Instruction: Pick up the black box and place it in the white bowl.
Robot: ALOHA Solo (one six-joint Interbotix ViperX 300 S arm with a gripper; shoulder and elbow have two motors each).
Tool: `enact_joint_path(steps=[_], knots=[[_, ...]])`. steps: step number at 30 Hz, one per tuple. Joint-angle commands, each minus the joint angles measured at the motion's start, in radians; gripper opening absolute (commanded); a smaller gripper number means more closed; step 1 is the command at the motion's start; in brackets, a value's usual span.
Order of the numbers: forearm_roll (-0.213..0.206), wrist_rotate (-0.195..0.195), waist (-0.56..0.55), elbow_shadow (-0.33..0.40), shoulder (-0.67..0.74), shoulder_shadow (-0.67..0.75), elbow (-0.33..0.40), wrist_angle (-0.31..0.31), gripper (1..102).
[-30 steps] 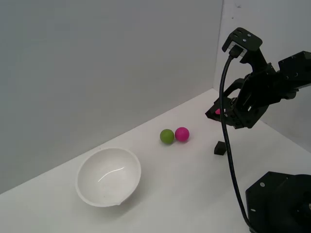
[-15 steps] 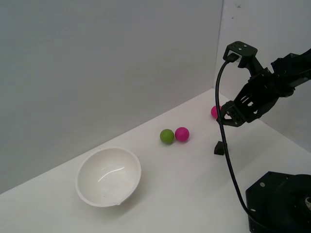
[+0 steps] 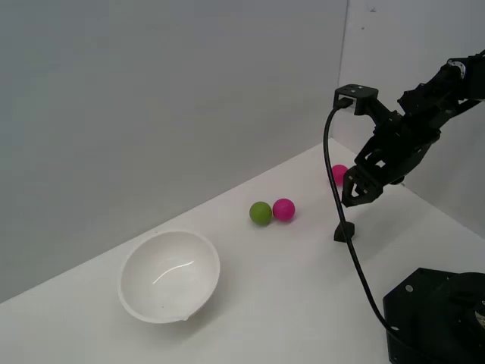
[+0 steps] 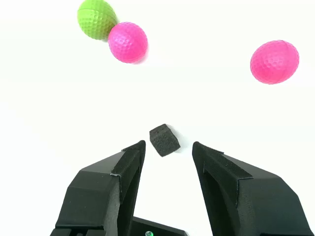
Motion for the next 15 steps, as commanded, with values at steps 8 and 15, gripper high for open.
enact_joint_path(steps=[8, 15], knots=[[-0.014, -0.031, 0.005, -0.032, -0.052, -0.046, -0.029, 0.038, 100], [-0.015, -0.031, 0.005, -0.028, -0.06, -0.054, -0.028, 0.046, 100]])
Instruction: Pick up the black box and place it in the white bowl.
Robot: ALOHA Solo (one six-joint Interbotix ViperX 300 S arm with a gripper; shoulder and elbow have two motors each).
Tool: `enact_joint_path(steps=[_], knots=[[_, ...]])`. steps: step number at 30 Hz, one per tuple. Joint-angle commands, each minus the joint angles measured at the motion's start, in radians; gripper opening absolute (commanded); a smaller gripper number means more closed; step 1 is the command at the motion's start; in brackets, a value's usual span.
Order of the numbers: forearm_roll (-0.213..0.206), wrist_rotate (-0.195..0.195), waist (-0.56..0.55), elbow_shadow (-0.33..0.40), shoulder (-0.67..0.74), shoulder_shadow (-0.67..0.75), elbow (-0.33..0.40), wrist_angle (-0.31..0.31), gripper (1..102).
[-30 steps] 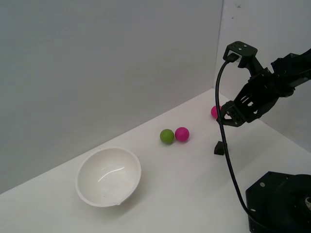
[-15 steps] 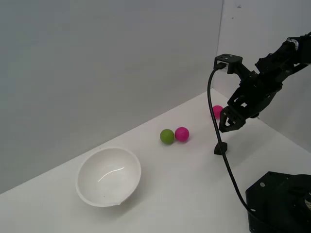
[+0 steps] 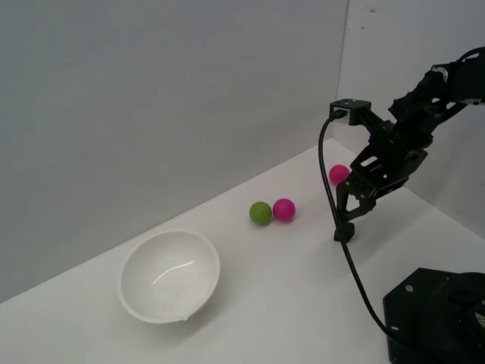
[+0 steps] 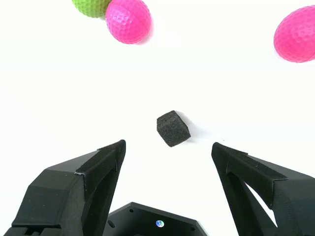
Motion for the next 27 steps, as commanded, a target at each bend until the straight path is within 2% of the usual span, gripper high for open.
enact_joint_path(steps=[1, 9, 16, 23, 27], knots=[[-0.015, 0.005, 0.002, -0.023, 0.005, 0.008, -0.023, 0.002, 100], [-0.026, 0.008, -0.009, -0.015, -0.055, -0.054, -0.017, -0.017, 100], [-0.058, 0.02, -0.021, 0.014, -0.081, -0.08, 0.014, -0.11, 100], [-0.058, 0.021, -0.023, 0.066, -0.112, -0.109, 0.067, -0.149, 100], [-0.06, 0.031, -0.023, 0.069, -0.121, -0.118, 0.069, -0.164, 100]])
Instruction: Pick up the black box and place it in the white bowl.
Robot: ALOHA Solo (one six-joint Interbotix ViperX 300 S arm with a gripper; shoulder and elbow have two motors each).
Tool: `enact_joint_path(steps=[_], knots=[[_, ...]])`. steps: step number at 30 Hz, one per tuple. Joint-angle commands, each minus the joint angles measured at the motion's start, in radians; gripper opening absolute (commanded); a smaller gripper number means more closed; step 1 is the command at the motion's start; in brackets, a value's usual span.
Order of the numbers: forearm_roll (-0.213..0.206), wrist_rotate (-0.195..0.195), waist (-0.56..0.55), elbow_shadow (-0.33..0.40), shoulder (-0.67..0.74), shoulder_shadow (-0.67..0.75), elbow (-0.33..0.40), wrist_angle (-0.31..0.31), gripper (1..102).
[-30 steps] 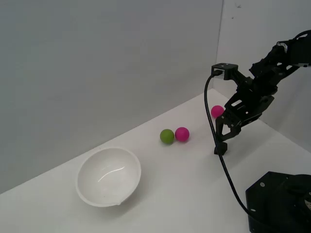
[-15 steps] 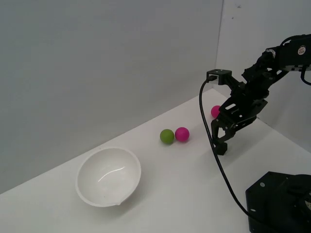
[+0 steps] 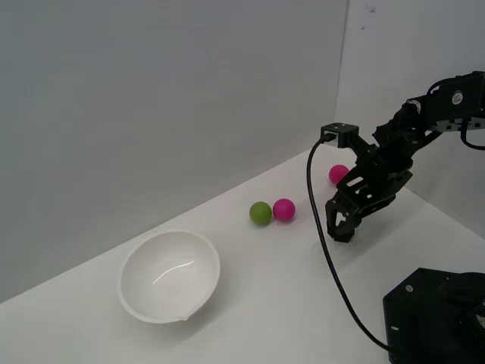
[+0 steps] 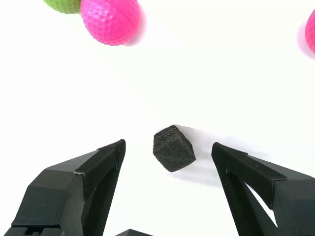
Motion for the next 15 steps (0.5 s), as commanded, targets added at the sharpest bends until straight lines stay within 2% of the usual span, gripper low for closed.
enact_joint_path(steps=[1, 15], knots=[[-0.015, 0.017, 0.011, 0.002, 0.011, 0.017, 0.002, 0.002, 100], [-0.015, 0.038, 0.011, 0.009, -0.086, -0.078, 0.009, -0.029, 100]])
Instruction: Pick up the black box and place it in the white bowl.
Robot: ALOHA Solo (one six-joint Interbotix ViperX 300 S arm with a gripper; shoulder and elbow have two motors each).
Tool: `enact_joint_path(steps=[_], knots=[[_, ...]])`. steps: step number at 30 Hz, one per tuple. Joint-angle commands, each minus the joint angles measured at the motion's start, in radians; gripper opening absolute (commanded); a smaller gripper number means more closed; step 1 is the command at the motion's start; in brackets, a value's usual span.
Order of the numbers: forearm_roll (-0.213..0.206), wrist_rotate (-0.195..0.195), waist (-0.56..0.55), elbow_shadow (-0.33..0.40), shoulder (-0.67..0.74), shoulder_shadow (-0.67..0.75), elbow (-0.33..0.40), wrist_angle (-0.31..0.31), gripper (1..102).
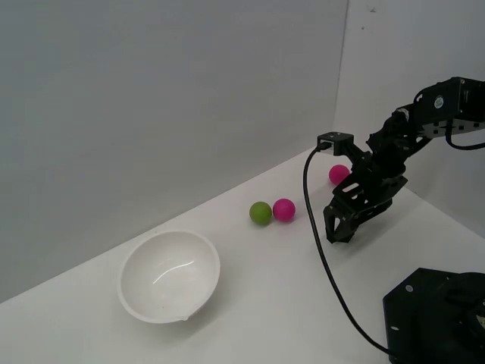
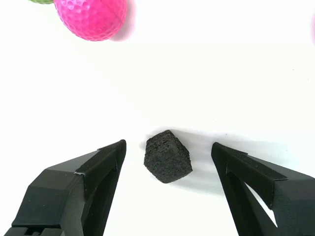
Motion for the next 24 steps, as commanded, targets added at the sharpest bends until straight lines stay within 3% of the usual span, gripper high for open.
enact_joint_path(steps=[1, 4, 8, 9, 13, 19, 24], knots=[[-0.014, 0.015, 0.011, 0.008, -0.003, 0.002, 0.008, 0.005, 99], [-0.014, 0.015, 0.011, 0.012, -0.012, -0.005, 0.012, 0.003, 93], [-0.014, 0.015, 0.011, 0.021, -0.014, -0.006, 0.021, 0.005, 61], [-0.012, 0.017, 0.011, 0.021, -0.014, -0.006, 0.021, 0.003, 57], [-0.014, 0.015, 0.011, 0.021, -0.015, -0.006, 0.021, 0.003, 50], [-0.014, 0.015, 0.009, 0.021, -0.025, -0.018, 0.021, 0.005, 21], [-0.014, 0.017, 0.009, 0.021, -0.025, -0.017, 0.02, 0.006, 16]])
